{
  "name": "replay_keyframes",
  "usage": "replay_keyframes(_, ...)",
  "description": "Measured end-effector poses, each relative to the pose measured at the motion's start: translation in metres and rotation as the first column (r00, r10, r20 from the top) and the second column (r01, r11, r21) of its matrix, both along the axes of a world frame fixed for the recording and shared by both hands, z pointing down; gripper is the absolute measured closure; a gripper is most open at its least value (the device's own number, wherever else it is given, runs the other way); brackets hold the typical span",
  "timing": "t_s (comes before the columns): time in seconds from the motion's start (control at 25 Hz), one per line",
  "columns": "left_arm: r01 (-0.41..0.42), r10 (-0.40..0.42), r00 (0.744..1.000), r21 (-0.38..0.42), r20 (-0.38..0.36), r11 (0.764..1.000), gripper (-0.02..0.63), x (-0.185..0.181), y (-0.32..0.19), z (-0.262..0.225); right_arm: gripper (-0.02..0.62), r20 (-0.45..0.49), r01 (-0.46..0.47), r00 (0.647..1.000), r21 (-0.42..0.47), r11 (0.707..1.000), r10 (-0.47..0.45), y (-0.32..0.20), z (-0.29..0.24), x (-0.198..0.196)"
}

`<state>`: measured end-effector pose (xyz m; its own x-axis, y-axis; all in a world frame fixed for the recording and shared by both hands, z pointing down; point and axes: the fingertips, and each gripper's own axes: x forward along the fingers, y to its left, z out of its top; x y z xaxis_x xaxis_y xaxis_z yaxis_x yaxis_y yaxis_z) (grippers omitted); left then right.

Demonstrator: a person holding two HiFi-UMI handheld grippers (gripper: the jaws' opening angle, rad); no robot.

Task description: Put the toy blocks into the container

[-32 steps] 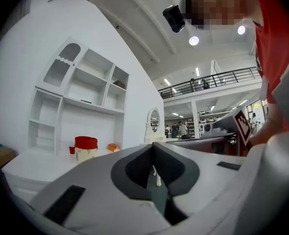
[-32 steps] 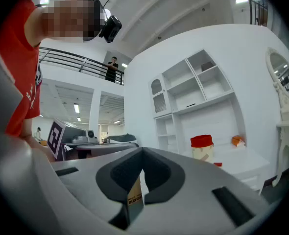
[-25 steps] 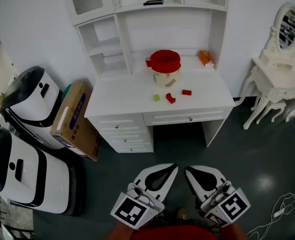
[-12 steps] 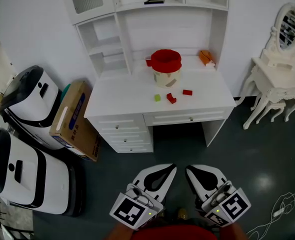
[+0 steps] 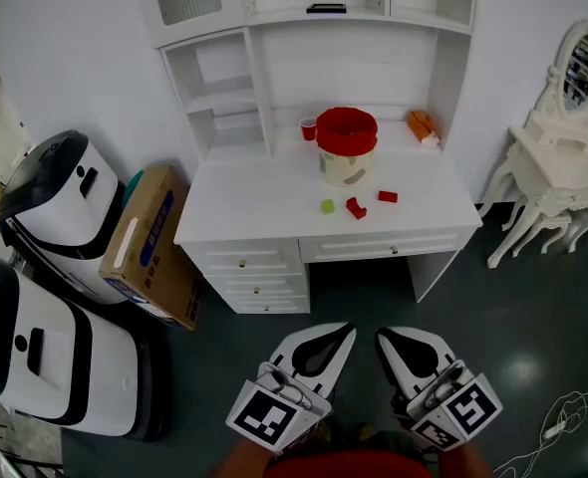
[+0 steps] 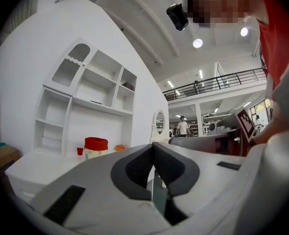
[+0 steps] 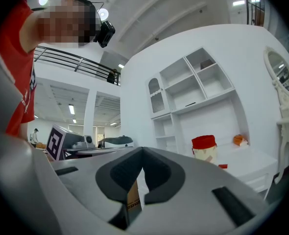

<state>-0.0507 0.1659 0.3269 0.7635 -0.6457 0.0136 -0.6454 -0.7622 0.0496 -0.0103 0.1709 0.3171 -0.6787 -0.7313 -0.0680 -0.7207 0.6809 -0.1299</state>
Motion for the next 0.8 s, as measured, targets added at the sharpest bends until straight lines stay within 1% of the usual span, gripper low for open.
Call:
replay_keyframes(0.2,-0.009,0.009,1.0,0.003,-0.009,1.0,0.574,-0.011,-0.029,0.004,0.581,-0.014,-0.041,0.999,0.002,0.999,0.041,-0.024,0.001,-0.009)
replay_keyframes(0.32,-0.011,0.011,1.0,0.001,-0.006,1.0,0.574,-0.014,-0.048,0.008,0.581,-0.024,-0.051,0.998,-0.01,0.999,0.05,-0.041,0.005,-0.012)
replay_keyframes(0.44,0.005,-0.005,1.0,-0.011,0.003,1.0,0.574,-0.017,-0.072,0.017,0.581,-0.035,-0.05,0.998,-0.02,0.999,0.049,-0.062,0.012,-0.016)
replay_keyframes(0.52,0.024,-0.023,1.0,-0.005,0.018,1.0,0.574,-0.017,-0.095,0.026,0.581,-0.042,-0.045,0.998,-0.022,0.999,0.044,-0.079,0.016,-0.015)
replay_keyframes(0.64,0.039,-0.041,0.998,0.047,0.048,0.998,0.574,-0.013,-0.135,0.037,0.581,-0.042,-0.03,0.999,-0.029,0.999,0.029,-0.111,0.024,-0.011)
replay_keyframes(0.8,0.083,-0.086,0.994,0.038,0.071,0.996,0.574,-0.007,-0.191,0.045,0.581,-0.036,-0.001,0.999,-0.042,0.999,-0.001,-0.163,0.03,-0.001)
